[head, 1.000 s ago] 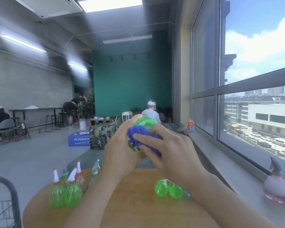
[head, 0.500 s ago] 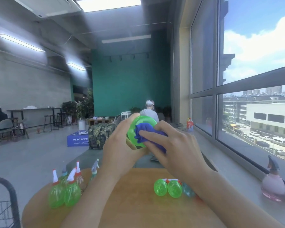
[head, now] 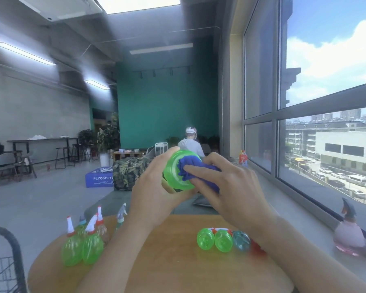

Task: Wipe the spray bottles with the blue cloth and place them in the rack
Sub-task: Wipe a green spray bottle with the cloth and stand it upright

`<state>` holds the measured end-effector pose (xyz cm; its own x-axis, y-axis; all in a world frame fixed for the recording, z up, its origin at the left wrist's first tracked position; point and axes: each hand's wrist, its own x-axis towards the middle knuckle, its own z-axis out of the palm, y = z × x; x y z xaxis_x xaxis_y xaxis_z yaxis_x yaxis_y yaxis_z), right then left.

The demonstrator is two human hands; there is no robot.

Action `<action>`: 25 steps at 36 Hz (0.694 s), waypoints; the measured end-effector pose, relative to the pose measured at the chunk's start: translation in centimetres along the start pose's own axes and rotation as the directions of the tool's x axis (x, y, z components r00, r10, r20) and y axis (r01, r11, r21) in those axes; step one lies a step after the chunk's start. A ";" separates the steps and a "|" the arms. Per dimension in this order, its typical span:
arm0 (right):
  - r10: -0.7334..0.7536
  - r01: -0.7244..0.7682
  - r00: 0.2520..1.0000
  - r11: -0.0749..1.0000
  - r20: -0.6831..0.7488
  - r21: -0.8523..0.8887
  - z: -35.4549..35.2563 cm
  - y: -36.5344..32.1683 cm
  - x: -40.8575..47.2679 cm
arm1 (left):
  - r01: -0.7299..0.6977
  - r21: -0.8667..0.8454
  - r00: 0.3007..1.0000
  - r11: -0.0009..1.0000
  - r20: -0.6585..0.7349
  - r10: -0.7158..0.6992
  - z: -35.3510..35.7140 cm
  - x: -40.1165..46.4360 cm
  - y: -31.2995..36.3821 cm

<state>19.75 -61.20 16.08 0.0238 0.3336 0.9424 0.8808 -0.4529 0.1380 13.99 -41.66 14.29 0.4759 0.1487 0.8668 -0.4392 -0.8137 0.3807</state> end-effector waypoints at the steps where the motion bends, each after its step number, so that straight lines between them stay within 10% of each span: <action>1: 0.047 -0.046 0.998 0.998 -0.029 0.052 0.0 0.1 0.0 | -0.003 -0.007 1.000 1.000 0.002 0.003 0.0 -0.1 0.0; 8: 0.427 -0.425 0.902 0.852 0.064 0.305 0.7 1.3 0.5 | 0.032 -0.046 0.998 0.998 0.056 -0.029 0.3 -0.5 -0.4; 25: 0.522 -0.591 0.807 0.723 0.276 0.358 4.0 1.1 -3.6 | 0.374 -0.510 0.927 0.774 0.185 -0.326 2.3 -3.1 -1.7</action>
<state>22.56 -59.59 11.63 0.6097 0.2605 0.7486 0.7923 -0.2289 -0.5656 15.01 -42.03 10.20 0.7255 0.2993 0.6197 -0.5508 -0.2874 0.7836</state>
